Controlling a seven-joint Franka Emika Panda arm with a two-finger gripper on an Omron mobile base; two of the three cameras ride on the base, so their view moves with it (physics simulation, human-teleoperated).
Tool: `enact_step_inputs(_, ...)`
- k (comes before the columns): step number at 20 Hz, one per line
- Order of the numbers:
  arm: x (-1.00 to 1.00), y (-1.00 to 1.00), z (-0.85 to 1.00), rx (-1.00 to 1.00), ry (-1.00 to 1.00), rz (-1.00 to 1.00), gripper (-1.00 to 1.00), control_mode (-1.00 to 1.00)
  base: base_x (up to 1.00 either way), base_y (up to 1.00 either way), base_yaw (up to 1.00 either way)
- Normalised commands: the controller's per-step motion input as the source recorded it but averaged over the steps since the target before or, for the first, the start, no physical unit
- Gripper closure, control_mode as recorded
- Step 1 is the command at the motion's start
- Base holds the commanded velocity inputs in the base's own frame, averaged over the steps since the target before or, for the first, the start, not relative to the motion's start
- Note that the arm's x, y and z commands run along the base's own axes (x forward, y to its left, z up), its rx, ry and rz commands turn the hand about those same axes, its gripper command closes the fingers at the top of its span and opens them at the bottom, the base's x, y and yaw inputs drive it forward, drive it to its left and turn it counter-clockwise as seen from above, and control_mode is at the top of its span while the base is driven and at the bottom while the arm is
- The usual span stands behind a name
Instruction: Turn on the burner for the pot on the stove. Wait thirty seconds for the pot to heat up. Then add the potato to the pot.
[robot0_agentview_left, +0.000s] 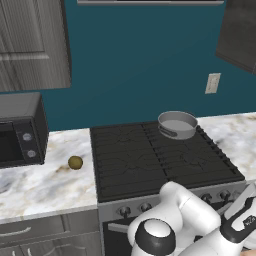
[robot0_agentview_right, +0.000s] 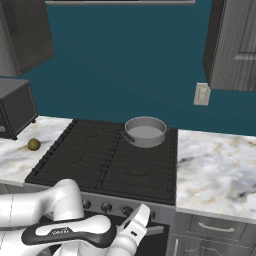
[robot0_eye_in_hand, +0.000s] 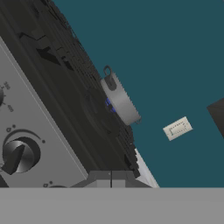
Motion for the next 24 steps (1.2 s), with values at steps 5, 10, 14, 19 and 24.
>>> enact_step_inputs(5, 0.0, 0.0, 0.0, 0.0, 0.0, 0.0, 1.0, -1.0, 0.0, 0.0, 0.0)
enact_step_inputs(10, 0.0, 0.0, 0.0, 0.0, 0.0, 0.0, 1.0, -1.0, 0.0, 0.0, 0.0)
enact_step_inputs(14, 0.0, 0.0, 0.0, 0.0, 0.0, 0.0, 1.0, -1.0, 0.0, 0.0, 0.0)
enact_step_inputs(19, 0.0, 0.0, 0.0, 0.0, 0.0, 0.0, 1.0, -1.0, 0.0, 0.0, 0.0)
enact_step_inputs(24, 0.0, 0.0, 0.0, 0.0, 0.0, 0.0, 1.0, -1.0, 0.0, 0.0, 0.0)
